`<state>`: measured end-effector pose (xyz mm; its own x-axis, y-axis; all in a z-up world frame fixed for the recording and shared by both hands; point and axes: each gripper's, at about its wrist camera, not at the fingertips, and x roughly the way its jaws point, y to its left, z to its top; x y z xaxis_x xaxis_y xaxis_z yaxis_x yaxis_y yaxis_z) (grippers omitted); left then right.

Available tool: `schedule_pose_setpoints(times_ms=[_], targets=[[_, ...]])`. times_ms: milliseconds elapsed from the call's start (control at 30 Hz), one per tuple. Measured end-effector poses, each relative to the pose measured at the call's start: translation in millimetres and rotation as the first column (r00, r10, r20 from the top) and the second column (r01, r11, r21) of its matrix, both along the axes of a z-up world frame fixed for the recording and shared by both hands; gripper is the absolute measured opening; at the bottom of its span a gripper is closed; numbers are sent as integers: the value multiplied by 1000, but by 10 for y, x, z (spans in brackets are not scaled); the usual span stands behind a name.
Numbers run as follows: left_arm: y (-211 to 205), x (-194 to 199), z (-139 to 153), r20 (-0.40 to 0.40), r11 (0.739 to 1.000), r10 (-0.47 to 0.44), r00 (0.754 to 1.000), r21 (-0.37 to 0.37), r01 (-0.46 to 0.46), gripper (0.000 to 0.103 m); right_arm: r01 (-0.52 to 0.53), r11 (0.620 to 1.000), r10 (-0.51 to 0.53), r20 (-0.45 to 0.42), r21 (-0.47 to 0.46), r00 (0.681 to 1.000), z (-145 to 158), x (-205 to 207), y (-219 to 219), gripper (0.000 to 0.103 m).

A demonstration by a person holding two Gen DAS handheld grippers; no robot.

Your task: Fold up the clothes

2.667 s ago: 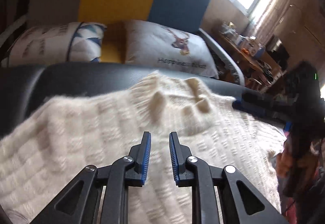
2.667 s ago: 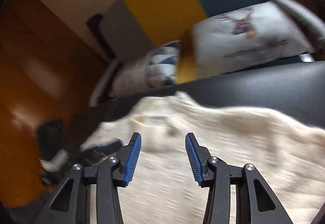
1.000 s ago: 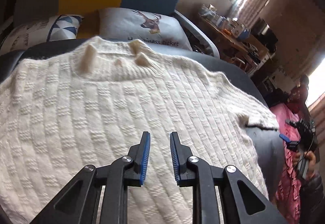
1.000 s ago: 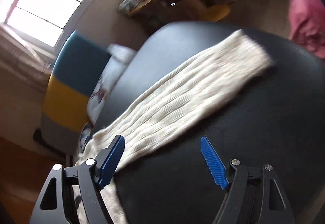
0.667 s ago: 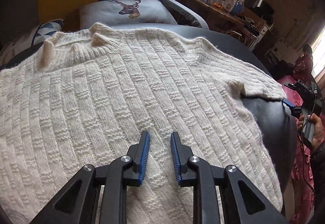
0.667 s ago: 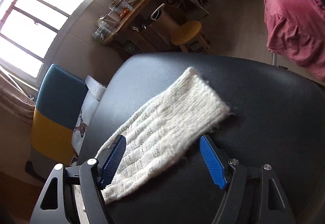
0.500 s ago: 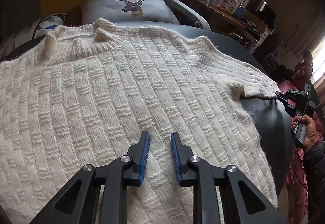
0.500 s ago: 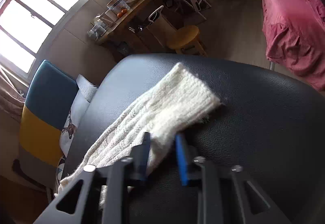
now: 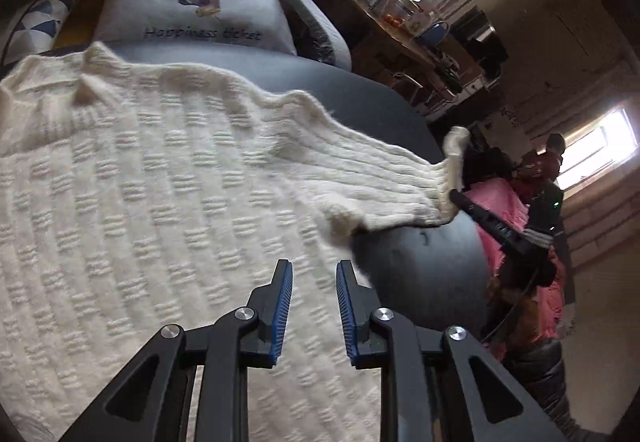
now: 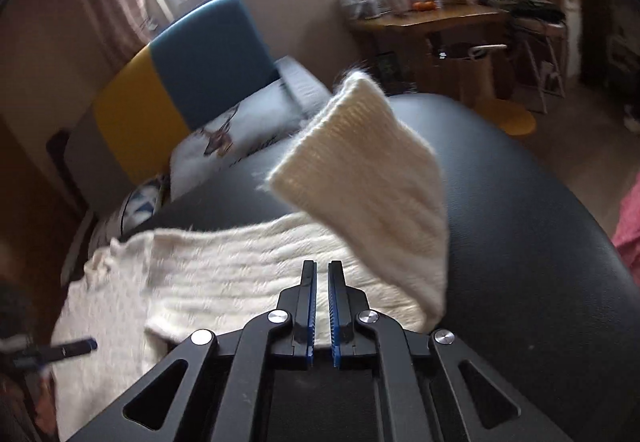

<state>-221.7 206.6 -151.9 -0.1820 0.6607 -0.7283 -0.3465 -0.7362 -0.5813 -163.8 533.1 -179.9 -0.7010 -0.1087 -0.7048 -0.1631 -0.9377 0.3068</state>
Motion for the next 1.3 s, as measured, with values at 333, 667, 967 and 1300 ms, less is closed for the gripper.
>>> schedule_pose_setpoints(times_ms=[333,667,967,1300], targets=[[803,-207,69,38,997,-81,996,7,80,23,19,986,-18,-8,166,1000,-4,93,-157,75],[1086,-488,-155,176,989,-94,980,129,72,23,62,982,-79,95,176,992,-178,-326,198,14],[1340,-731,-511,346,963,-63,936,267,-33,29,-35,999,33,-53,-41,998,3,62,18,14],[1181,-756,-515,392,888,-54,918,440,-136,30,-98,972,74,-115,-213,991,81,189,-59,14]])
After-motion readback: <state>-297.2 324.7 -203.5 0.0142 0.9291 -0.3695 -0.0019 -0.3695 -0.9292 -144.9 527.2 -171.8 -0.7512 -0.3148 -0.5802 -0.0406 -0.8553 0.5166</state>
